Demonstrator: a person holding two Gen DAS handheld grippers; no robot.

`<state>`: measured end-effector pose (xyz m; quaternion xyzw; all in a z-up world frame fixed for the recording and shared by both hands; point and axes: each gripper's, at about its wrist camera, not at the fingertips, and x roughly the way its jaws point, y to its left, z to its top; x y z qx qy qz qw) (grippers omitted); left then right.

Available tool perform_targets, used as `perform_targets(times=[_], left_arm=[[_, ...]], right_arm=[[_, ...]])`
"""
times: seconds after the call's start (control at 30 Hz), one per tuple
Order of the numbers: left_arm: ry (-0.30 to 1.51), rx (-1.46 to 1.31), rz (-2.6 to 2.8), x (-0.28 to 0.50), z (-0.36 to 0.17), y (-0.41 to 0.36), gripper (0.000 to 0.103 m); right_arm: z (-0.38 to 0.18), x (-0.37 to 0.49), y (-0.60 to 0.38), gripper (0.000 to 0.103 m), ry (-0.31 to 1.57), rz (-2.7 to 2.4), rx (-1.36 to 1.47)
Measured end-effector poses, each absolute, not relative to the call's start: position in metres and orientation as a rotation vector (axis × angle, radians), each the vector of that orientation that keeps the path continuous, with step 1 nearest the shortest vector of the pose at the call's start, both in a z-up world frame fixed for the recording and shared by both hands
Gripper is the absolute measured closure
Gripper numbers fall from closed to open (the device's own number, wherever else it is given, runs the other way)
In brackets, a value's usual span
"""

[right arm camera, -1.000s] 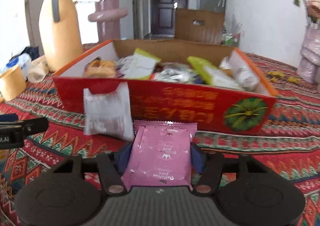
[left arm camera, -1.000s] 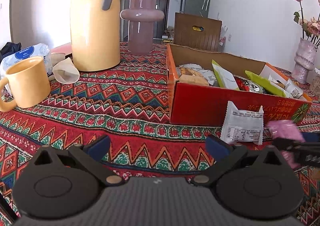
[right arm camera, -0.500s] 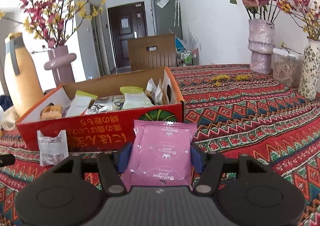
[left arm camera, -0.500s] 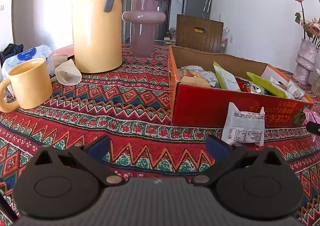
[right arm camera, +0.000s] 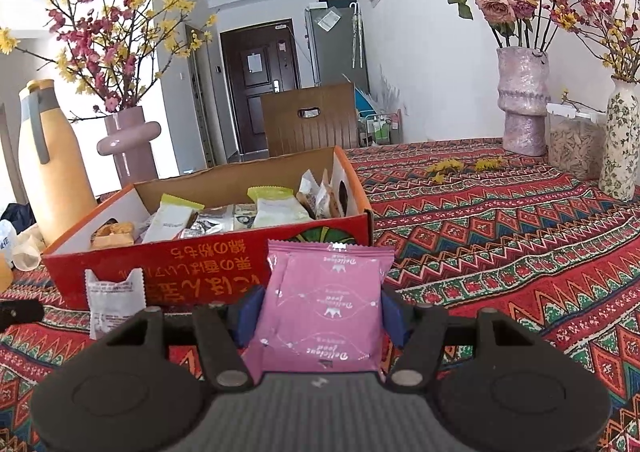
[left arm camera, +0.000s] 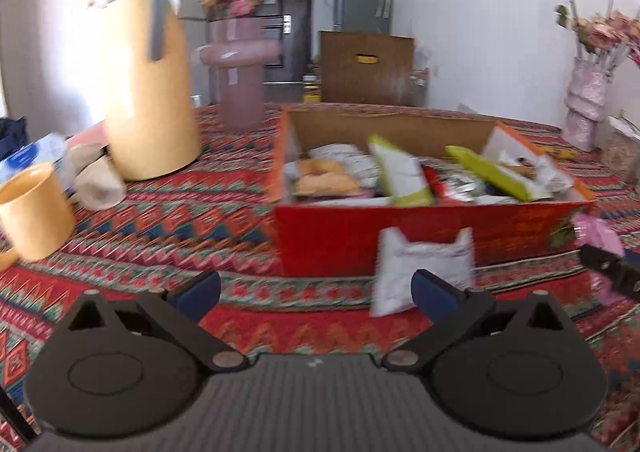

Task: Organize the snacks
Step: 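Hold the pink packet in the right gripper while the left grasps the white packet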

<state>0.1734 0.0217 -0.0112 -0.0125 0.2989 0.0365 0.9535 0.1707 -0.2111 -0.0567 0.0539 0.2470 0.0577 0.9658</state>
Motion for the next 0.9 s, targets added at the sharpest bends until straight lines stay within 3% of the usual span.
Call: perform_targets(times=[0.27,0.53,0.63,0.7,0.77,0.8,0.9], left_arm=[[0.698,-0.019,0.025,0.212,-0.015,-0.032,0.000],[0.726,-0.058,0.084,0.232,-0.037,-0.036,0.001],[0.733,-0.057,0.055,0.233,-0.042,-0.038,0.009],[0.742,-0.050,0.043,0.234,-0.044,-0.039,0.025],[0.753,-0.059,0.027,0.236,-0.046,-0.038,0.034],[0.755,-0.062,0.025,0.235,-0.047,-0.037,0.044],[0.757,-0.062,0.011,0.232,-0.047,-0.037,0.050]], right_arm=[[-0.056,0.168,-0.214,0.042,0.488,0.121,0.126],[-0.057,0.166,-0.212,0.042,0.482,0.137,0.122],[-0.057,0.166,-0.211,0.042,0.481,0.140,0.119],[-0.057,0.166,-0.211,0.042,0.481,0.141,0.118],[-0.057,0.166,-0.211,0.042,0.481,0.141,0.119],[-0.057,0.166,-0.211,0.042,0.481,0.141,0.119],[-0.057,0.166,-0.211,0.042,0.481,0.141,0.119]])
